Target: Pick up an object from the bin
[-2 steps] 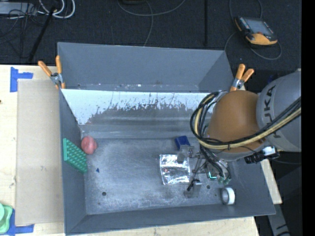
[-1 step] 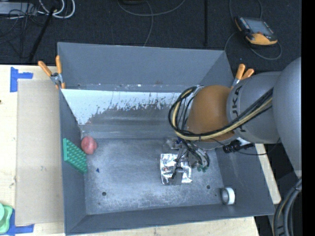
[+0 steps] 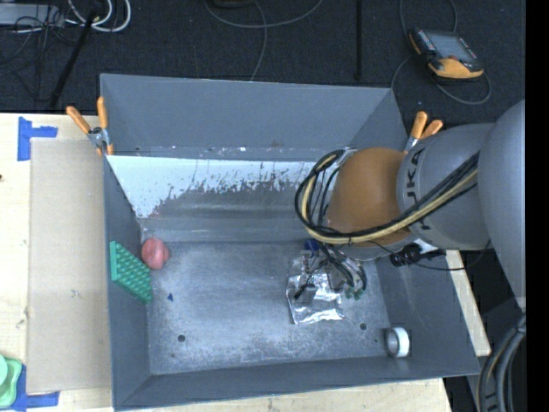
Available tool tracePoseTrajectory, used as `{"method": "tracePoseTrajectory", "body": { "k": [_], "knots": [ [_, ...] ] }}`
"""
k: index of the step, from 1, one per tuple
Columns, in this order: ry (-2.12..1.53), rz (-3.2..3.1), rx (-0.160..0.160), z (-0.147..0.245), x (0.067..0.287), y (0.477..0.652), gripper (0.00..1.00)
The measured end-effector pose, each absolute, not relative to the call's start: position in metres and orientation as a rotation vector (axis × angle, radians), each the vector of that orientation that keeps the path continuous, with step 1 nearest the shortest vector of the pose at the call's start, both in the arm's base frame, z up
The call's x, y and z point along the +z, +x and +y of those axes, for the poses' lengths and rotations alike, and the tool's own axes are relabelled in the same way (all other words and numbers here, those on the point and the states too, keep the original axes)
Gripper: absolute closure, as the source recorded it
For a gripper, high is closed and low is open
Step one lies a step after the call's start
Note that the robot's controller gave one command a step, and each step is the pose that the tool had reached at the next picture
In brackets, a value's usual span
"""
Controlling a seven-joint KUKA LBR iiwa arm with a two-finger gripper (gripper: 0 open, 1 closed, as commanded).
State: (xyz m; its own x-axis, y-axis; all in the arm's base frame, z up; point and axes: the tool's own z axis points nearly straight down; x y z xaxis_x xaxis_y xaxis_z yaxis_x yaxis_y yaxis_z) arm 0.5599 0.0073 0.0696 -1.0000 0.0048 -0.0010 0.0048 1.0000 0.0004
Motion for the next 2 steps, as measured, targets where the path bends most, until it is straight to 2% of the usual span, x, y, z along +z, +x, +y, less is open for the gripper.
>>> {"method": "tracePoseTrajectory", "body": {
  "k": [1,2],
  "knots": [
    [-0.009,3.136,0.0,0.003,0.198,0.508,1.0],
    [-0.879,3.011,-0.002,-0.008,0.277,0.493,1.0]
  ]
}}
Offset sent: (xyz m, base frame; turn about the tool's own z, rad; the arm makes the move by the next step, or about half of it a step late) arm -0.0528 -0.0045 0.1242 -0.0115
